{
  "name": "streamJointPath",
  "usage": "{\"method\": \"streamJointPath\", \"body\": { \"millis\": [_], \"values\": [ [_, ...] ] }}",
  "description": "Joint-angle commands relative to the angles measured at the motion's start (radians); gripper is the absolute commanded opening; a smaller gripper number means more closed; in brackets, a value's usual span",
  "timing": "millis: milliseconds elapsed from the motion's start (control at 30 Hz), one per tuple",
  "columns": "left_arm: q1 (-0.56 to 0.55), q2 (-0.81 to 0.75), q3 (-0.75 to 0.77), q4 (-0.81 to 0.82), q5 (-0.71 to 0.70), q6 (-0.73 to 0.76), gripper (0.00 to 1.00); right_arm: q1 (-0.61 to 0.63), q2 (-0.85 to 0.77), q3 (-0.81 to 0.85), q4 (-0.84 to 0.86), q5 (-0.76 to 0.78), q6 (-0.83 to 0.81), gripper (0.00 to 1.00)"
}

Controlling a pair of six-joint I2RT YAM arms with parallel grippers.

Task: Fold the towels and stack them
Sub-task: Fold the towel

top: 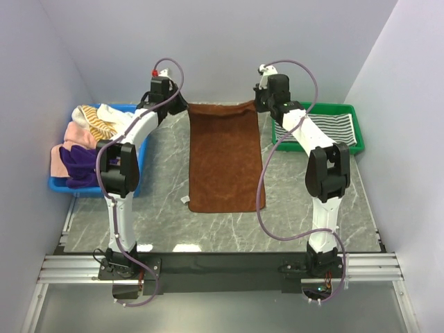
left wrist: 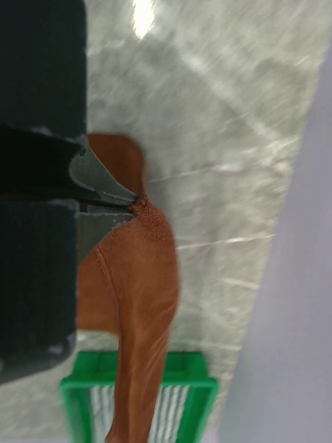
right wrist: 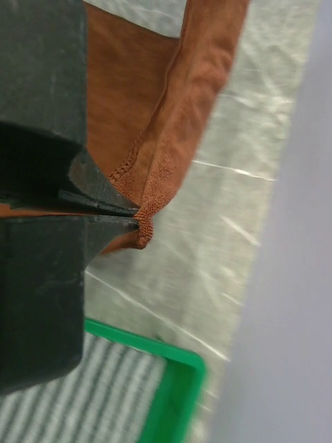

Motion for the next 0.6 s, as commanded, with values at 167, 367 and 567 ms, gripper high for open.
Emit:
{"method": "streamJointPath", "body": {
  "millis": [167,367,567],
  "values": [
    [0.0,-0.129,-0.126,-0.133,0.193,-0.121,0.01,-0.028,-0.113,-0.041,-0.285,-0.074,0.144,0.0],
    [0.0,-0.233,-0.266,-0.225,0.177,-0.119,0.0,-0.037,-0.222,-0.153,-0.405,-0.065,0.186,0.0],
    [-0.006,-0.383,-0.468,-0.234,0.182,-0.13,0.01,-0.037,-0.371,-0.361,-0.43,-0.111,0.245,0.0]
  ]
}}
